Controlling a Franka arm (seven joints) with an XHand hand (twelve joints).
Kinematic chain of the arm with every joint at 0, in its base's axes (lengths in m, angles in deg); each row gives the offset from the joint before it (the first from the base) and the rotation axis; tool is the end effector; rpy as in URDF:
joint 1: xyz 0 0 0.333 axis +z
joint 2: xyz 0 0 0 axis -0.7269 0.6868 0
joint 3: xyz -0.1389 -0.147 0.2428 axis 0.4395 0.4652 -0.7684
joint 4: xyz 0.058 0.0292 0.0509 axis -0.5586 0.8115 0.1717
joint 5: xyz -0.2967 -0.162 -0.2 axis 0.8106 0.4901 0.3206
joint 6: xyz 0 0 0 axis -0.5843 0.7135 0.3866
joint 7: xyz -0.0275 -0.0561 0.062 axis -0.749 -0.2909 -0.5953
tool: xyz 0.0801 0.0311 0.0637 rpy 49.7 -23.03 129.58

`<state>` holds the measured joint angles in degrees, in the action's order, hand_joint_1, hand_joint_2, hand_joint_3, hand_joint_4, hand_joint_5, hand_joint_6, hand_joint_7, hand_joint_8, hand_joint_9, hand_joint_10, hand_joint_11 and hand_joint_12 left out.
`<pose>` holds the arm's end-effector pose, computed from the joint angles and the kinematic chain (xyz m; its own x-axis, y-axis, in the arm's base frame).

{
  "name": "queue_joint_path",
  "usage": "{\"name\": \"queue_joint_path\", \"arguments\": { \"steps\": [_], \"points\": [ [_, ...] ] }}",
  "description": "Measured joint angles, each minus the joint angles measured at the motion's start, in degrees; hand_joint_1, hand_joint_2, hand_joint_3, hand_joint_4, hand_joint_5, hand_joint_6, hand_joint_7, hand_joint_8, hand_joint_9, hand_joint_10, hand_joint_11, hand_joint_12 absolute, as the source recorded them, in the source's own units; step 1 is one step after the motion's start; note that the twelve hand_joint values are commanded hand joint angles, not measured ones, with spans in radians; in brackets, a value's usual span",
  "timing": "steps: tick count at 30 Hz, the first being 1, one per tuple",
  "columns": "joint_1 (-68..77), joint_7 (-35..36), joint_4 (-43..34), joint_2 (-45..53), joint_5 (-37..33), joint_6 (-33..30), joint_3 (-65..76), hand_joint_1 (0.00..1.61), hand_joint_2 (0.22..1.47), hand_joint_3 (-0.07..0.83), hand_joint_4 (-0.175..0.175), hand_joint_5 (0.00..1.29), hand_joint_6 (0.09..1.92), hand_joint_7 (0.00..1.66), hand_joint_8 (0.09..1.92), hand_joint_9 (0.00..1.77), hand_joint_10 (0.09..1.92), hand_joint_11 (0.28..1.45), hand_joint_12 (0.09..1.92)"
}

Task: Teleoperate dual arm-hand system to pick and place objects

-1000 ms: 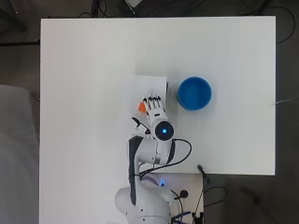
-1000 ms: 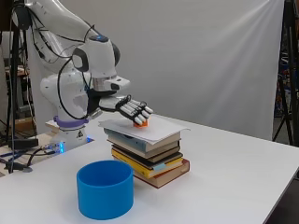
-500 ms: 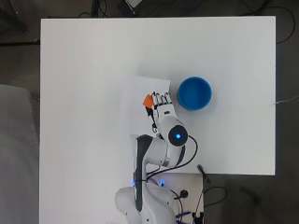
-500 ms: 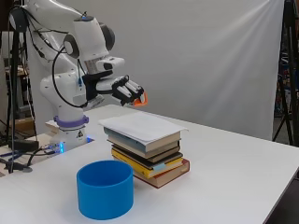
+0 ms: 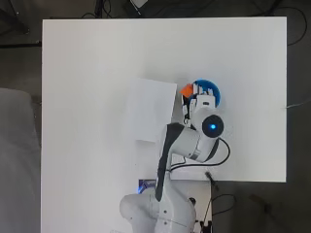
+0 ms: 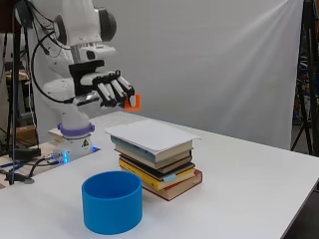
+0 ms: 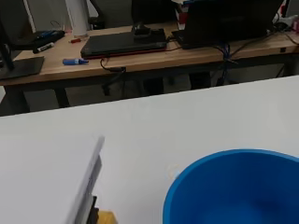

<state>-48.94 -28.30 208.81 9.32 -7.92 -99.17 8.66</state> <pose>0.3648 -0.2025 0.4974 0.7573 0.6289 0.1760 0.6256 -0.7759 0.0809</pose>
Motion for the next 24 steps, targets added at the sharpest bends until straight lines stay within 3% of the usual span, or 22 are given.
{"name": "queue_joint_path", "arguments": {
  "steps": [6,7,8,9,10,12,17,24],
  "points": [
    [-0.8,1.0,-8.0,22.0,-6.1,-3.0,2.4,0.90,1.24,0.000,0.175,0.73,1.37,0.89,1.57,1.07,1.76,0.68,1.63],
    [-0.5,1.2,-8.7,24.4,-6.9,-3.5,3.2,1.00,1.24,0.001,0.049,0.69,1.35,0.88,1.52,1.03,1.72,0.64,1.56],
    [-0.1,1.5,-9.3,26.4,-7.6,-4.0,4.0,1.08,1.24,0.001,-0.043,0.66,1.35,0.87,1.48,0.98,1.67,0.61,1.46],
    [0.2,1.6,-9.9,27.7,-8.2,-4.6,4.7,1.13,1.25,0.001,-0.089,0.63,1.37,0.86,1.44,0.93,1.61,0.58,1.35],
    [0.1,1.7,-10.3,28.7,-8.5,-5.3,5.0,1.15,1.26,0.001,-0.106,0.61,1.39,0.86,1.42,0.90,1.56,0.57,1.26],
    [-0.7,1.9,-10.6,30.0,-8.8,-6.8,5.3,1.16,1.26,0.001,-0.110,0.59,1.42,0.85,1.40,0.87,1.49,0.56,1.12],
    [1.0,2.9,-9.4,29.7,-8.4,-9.4,10.5,1.13,1.27,0.000,-0.056,0.58,1.49,0.83,1.37,0.84,1.22,0.61,0.72],
    [3.1,2.3,-6.1,27.3,-4.5,-12.1,15.2,1.11,1.29,0.002,-0.015,0.56,1.56,0.78,1.38,0.81,1.14,0.66,0.53]
  ]
}}
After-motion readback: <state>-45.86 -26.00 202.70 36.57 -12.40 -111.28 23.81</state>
